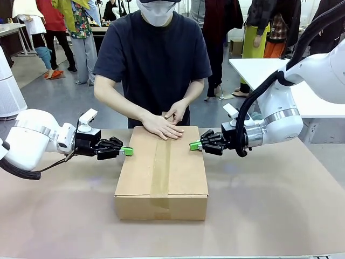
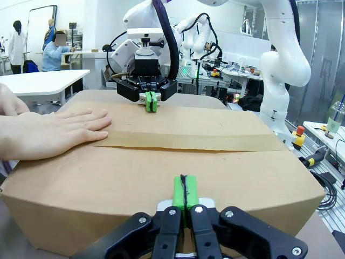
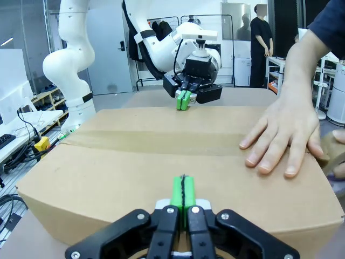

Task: Wrap the clocks to prevent damage.
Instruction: After the human seals the box with tape, release both hands from the side flaps of the Package Box.

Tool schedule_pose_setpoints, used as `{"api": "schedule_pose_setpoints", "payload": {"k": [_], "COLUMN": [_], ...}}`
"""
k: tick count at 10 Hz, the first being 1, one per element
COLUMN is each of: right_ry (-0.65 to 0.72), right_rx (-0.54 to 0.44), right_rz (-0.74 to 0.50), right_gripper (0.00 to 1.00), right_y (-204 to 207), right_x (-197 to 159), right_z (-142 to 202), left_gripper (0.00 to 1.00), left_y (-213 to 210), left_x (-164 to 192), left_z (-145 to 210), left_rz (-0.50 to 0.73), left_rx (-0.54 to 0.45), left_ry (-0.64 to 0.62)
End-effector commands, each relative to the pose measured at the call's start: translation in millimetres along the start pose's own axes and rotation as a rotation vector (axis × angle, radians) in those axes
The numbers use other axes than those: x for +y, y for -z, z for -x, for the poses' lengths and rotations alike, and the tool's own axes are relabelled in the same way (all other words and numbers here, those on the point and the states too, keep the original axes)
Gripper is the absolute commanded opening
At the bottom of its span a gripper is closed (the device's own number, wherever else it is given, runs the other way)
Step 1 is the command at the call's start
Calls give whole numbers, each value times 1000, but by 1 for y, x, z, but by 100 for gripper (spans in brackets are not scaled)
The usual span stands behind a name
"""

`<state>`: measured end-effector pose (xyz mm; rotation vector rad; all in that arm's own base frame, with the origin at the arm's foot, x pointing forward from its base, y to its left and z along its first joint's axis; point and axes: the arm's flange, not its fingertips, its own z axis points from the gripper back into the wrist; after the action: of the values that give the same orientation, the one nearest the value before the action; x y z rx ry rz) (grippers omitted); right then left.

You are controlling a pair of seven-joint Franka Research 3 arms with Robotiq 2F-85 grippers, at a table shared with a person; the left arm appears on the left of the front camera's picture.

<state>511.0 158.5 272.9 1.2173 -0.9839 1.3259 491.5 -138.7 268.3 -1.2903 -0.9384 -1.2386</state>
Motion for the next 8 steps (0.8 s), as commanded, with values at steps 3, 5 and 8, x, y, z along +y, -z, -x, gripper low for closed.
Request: {"api": "schedule_pose_setpoints", "payload": {"k": [3,5,8], "right_ry": [5,5,5], "right_rx": [9,9,9], "right_rz": [3,3,3], "right_gripper": [1,1,1], "right_y": [3,3,3], "right_x": [0,0,0], "right_z": [3,3,3], "left_gripper": [1,1,1], "left_y": [0,0,0], "left_x": [0,0,0], "left_z": [2,2,2], "left_rz": [-6,-6,-6], "left_rx": [8,8,8], "left_ry": [-1,-1,-1]}}
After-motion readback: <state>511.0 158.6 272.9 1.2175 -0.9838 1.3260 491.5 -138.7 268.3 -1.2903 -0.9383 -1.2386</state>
